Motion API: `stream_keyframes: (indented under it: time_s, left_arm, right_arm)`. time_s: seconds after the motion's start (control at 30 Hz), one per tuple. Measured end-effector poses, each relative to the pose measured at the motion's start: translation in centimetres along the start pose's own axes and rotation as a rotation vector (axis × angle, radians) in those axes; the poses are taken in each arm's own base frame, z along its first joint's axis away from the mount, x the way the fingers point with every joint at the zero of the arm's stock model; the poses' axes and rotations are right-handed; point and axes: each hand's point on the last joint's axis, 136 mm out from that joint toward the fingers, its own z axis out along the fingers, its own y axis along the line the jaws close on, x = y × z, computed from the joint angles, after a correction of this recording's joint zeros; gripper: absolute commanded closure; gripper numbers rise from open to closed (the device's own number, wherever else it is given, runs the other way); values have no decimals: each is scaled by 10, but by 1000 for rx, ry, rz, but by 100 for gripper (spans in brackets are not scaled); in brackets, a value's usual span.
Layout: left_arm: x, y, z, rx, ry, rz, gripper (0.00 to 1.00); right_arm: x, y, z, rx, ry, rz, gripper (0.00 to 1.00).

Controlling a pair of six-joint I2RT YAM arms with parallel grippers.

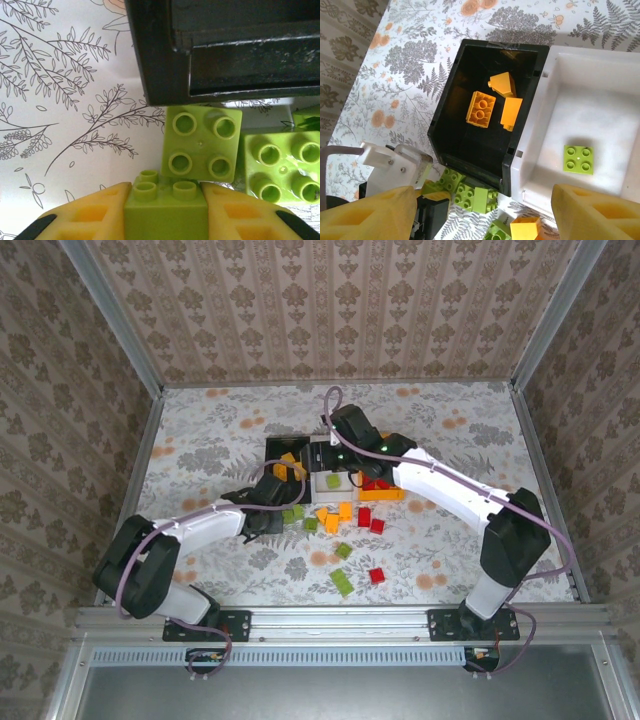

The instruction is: Sort the legos into containers by color

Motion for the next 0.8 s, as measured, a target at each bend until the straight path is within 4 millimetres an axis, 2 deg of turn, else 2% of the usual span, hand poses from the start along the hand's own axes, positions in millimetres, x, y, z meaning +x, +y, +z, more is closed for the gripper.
stream_keyframes:
  time_s: [0.13,0.23,0.33,0.43,0.53,0.67,0.8]
  left_arm:
    - [-2,-3,-14,20,-25,5,65]
    - [-6,-13,-36,63,-67,30,65]
    - [-16,-31,-61,114,-110,62,65]
    - [-36,-57,-85,168,-156,90,64]
    - [-61,-86,-101,217,-196,109,64]
    - [-102,-127,-100,254,-224,134,65]
    - [-137,-162,-80,265,-228,159,65]
  right_arm:
    - [2,-5,-8,4,-13,15,28]
    - [8,-16,-16,19,-17,35,28]
    - [18,-33,-24,47,-19,61,28]
    - [30,-56,-35,96,-27,95,28]
    - [46,-86,-50,152,-39,140,28]
    - [68,-123,-66,226,-50,201,28]
    - [87,-138,-74,257,-46,224,28]
